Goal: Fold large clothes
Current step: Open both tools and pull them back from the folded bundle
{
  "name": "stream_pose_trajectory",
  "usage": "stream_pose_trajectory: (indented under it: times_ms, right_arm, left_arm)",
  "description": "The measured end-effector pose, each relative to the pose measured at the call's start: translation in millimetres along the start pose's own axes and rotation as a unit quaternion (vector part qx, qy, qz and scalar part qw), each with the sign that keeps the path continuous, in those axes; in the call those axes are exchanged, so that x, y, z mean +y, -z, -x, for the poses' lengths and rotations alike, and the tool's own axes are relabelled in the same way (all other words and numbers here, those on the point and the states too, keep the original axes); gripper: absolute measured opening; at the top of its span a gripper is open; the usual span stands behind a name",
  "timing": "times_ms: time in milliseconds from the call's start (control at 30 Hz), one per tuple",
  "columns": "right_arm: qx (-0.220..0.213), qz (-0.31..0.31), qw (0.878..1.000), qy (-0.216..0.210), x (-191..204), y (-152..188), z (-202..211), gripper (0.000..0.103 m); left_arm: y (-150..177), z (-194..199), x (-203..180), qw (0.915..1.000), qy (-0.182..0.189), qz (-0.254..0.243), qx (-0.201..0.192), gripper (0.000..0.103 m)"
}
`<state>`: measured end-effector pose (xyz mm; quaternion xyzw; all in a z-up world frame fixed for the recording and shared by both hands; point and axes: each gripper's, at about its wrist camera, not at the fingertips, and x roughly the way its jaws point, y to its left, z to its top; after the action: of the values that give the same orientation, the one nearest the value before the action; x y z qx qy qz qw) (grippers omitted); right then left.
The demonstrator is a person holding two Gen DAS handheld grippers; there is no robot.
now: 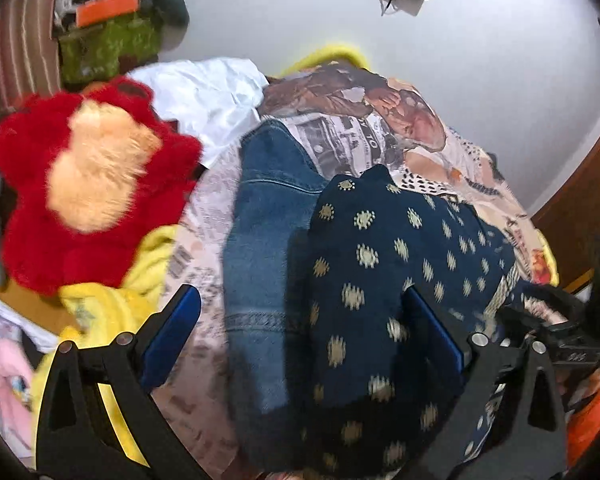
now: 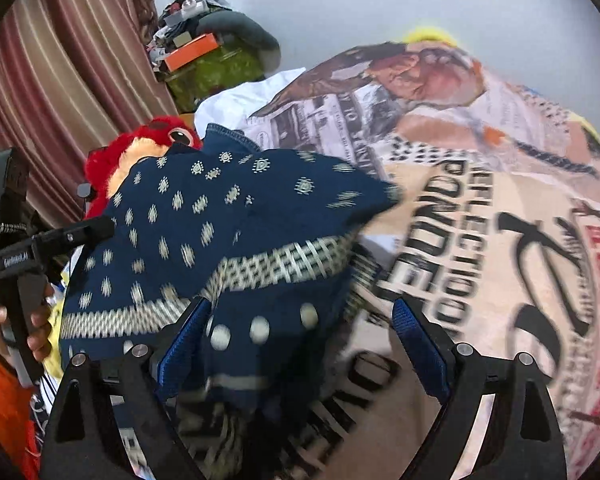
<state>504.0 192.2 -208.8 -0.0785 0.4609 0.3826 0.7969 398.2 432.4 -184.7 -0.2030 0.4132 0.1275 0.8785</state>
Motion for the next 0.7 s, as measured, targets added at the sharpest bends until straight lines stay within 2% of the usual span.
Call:
stream_pose_trajectory:
  times_ms: [100, 167, 267, 467, 567, 700]
  right_arm:
    - [-0.016, 0.030, 0.999, 0.033, 6.8, 10.1, 30.6, 0.090]
    - [-0.033, 0.058, 0.996, 0.065, 18.0, 17.2, 57.2, 0.090]
    - [-0.065, 0.081, 0.991, 0.079, 38.1, 28.0, 100.4, 0.090]
    - [-0.154, 0.084, 0.982, 0.065, 85.0, 51.1, 199.0, 0.090]
    - [-0.203, 0.082, 0.974, 0.053, 109.0, 65.8, 248.7, 0.090]
    - [-0.263, 0.077, 0.961, 0.031, 139.5, 90.6, 314.1, 0.090]
  left_arm:
    - [7.5, 28.7, -8.5, 0.9993, -0.025, -0.025, -0.015, 0.103]
    - [13.1, 53.2, -16.6, 0.9984, -0.030, -0.039, -0.029, 0.103]
    - [21.1, 91.0, -29.3, 0.9969, -0.026, -0.051, -0.055, 0.103]
    - [45.0, 193.3, -65.1, 0.9890, 0.009, -0.067, -0.131, 0.103]
    - [58.4, 243.5, -84.3, 0.9819, 0.025, -0.076, -0.171, 0.103]
    - [84.1, 307.6, -110.8, 0.9672, 0.030, -0.097, -0.233, 0.103]
